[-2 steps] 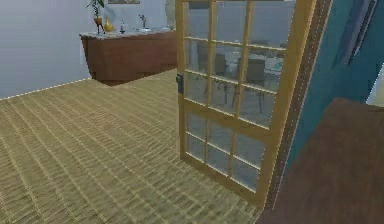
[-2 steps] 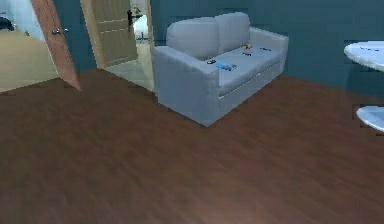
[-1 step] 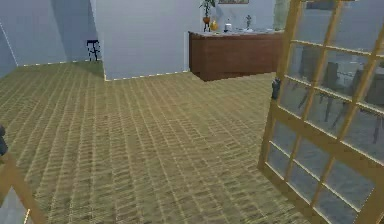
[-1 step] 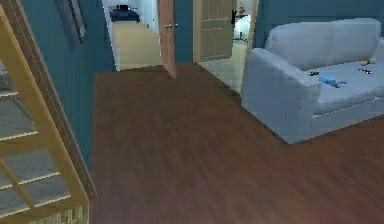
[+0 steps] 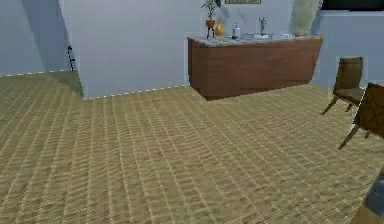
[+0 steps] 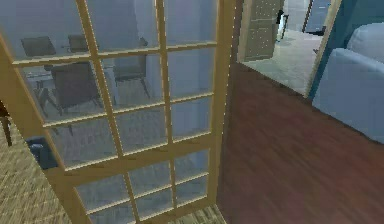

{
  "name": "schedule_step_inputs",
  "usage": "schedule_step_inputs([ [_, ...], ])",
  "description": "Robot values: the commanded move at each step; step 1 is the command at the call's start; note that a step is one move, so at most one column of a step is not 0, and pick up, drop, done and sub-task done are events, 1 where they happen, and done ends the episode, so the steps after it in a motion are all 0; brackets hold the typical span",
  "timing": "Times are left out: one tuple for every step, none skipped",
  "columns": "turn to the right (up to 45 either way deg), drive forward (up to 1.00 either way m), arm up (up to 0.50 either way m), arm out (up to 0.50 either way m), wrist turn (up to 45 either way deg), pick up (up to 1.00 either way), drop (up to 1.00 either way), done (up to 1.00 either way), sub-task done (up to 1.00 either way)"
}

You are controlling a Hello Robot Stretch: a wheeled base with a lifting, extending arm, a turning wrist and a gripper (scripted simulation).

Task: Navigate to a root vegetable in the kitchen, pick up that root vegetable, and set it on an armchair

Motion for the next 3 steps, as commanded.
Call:
schedule_step_inputs([
  [-6.0, 0.00, 0.00, 0.00, 0.0, 0.00, 0.00, 0.00, 0.00],
  [0.0, 0.70, 0.00, 0.00, 0.0, 0.00, 0.00, 0.00, 0.00],
  [27.0, 0.00, 0.00, 0.00, 0.0, 0.00, 0.00, 0.00, 0.00],
])
